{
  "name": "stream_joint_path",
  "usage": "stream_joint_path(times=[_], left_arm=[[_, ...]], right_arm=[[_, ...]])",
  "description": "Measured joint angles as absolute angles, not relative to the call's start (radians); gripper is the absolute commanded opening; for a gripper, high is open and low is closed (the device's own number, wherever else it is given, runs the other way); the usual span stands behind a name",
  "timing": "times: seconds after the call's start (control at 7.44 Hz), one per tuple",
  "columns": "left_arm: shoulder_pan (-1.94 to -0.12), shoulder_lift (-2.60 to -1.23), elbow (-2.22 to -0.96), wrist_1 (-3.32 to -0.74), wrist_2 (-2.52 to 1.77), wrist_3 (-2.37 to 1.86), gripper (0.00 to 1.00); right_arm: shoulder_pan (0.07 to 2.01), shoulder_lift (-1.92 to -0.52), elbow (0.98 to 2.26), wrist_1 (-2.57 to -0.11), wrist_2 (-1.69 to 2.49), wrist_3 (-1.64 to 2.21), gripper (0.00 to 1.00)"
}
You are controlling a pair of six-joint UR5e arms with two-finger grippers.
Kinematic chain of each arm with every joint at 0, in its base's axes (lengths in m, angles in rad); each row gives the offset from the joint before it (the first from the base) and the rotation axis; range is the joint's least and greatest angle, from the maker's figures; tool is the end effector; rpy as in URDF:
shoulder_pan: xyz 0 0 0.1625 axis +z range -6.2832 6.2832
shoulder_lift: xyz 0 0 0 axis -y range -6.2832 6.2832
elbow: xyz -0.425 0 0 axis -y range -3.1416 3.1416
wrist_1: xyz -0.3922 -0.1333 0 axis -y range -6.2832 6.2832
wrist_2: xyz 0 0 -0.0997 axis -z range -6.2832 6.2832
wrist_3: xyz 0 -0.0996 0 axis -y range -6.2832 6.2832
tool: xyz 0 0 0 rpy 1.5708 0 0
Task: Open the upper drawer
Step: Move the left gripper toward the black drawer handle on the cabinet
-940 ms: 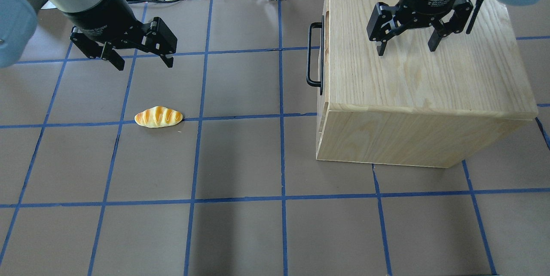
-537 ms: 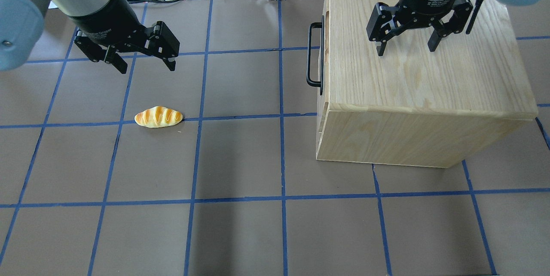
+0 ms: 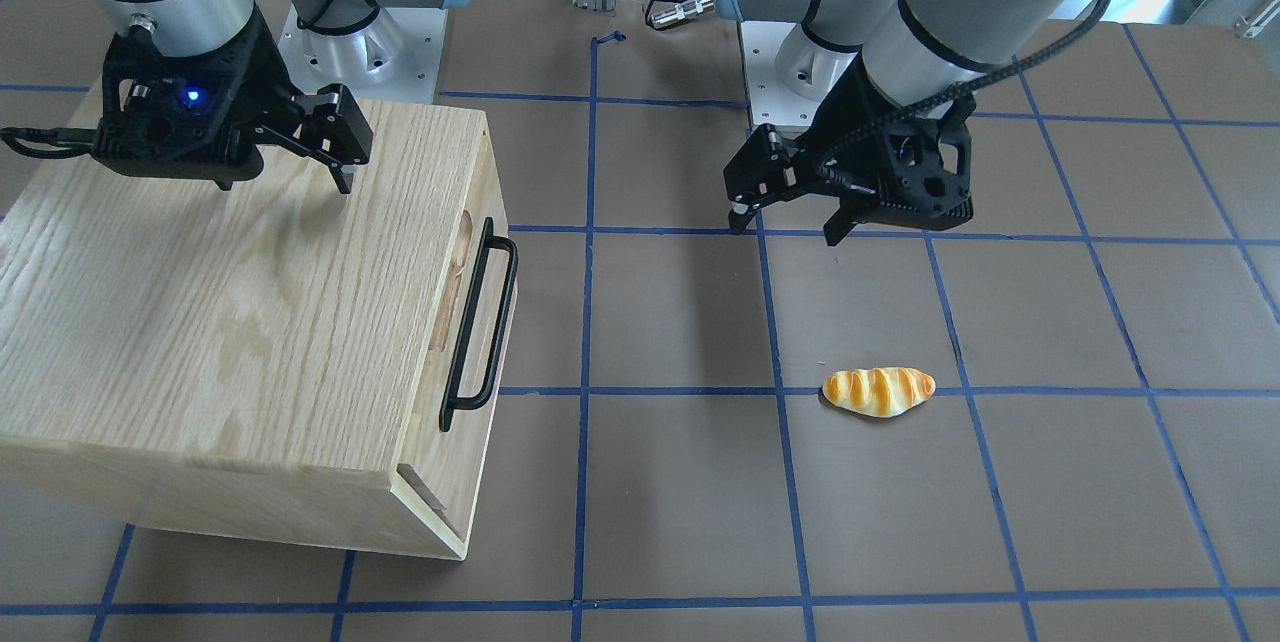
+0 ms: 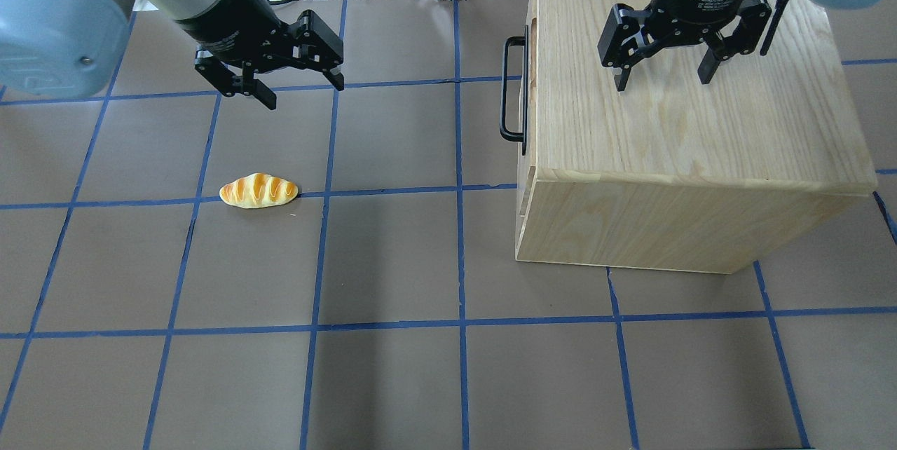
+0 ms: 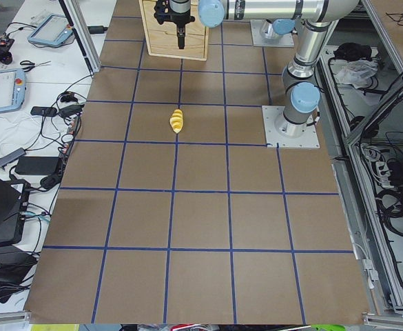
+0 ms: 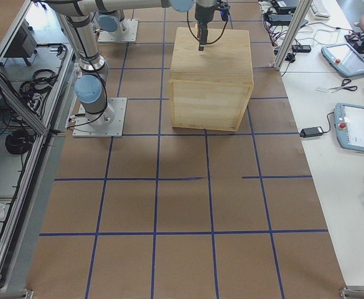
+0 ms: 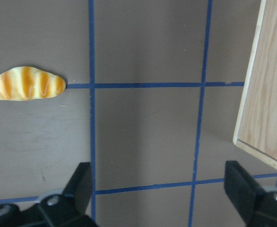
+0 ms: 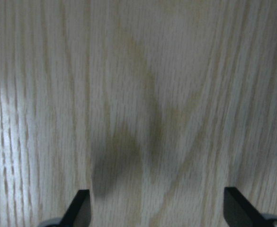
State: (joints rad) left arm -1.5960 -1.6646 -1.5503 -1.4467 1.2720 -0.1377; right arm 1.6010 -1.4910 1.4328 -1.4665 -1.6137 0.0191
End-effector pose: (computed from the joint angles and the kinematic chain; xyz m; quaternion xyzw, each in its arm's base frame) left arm -0.1761 -0.5311 0.4669 0.0518 -0.9872 0.0129 0.1503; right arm 0.1447 -0.5163 0.5050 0.0060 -0.9995 -0.0225 0.0220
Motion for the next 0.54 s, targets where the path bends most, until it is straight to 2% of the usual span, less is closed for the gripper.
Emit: stream_joint_path(times=[0.54], left_arm=[[-1.776, -1.819, -1.550, -1.156, 1.152, -0.448, 1.00]], right_arm=[[1.601, -1.491, 1.433, -1.466, -1.614, 0.020, 1.00]])
